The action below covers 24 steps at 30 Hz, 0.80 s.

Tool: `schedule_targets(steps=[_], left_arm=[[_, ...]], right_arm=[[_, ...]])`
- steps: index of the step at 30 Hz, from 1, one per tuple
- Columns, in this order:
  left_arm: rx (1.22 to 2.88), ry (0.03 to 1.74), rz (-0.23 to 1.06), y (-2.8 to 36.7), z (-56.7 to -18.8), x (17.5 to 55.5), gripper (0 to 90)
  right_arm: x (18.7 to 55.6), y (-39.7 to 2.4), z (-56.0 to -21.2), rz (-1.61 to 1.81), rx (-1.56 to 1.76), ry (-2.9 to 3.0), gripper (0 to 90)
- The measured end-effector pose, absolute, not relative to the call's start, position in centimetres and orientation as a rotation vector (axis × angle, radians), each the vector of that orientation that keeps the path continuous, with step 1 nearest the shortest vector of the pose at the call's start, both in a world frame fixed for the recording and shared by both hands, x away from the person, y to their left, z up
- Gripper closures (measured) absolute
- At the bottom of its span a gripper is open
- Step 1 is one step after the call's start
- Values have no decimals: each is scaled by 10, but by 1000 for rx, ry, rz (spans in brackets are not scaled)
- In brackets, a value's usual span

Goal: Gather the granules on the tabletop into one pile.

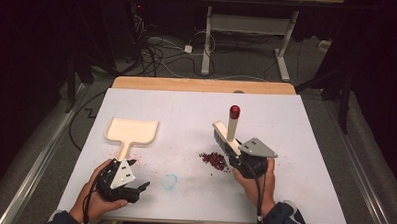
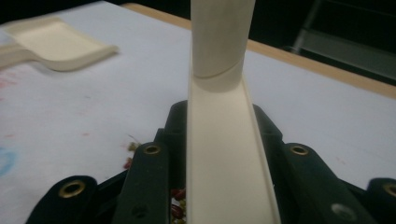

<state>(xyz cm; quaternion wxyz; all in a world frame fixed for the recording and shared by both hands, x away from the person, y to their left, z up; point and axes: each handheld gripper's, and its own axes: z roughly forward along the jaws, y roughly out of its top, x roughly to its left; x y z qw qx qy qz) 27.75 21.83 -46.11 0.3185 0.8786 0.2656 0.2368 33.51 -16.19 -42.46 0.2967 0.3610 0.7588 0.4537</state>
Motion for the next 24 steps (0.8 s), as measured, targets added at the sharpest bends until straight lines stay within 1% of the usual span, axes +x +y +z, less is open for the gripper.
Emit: schedule_targets(steps=[2, 13, 17, 21, 24], left_arm=[[2321, 697, 630, 218, -461, 277, 186], [2289, 718, 649, 218, -456, 276, 186], [2286, 732, 645, 220, -457, 277, 186], [2285, 726, 646, 219, -457, 277, 186], [2293, 724, 642, 219, -458, 278, 186]], right_arm=[[328, -171, -418, 1244, 797, 2080, 672], [307, -191, -407, 1443, 488, 2340, 671], [304, -193, -416, 1483, 400, 2449, 670], [313, -184, -432, 1472, 341, 2554, 669], [322, -176, -441, 1399, 252, 2610, 669]])
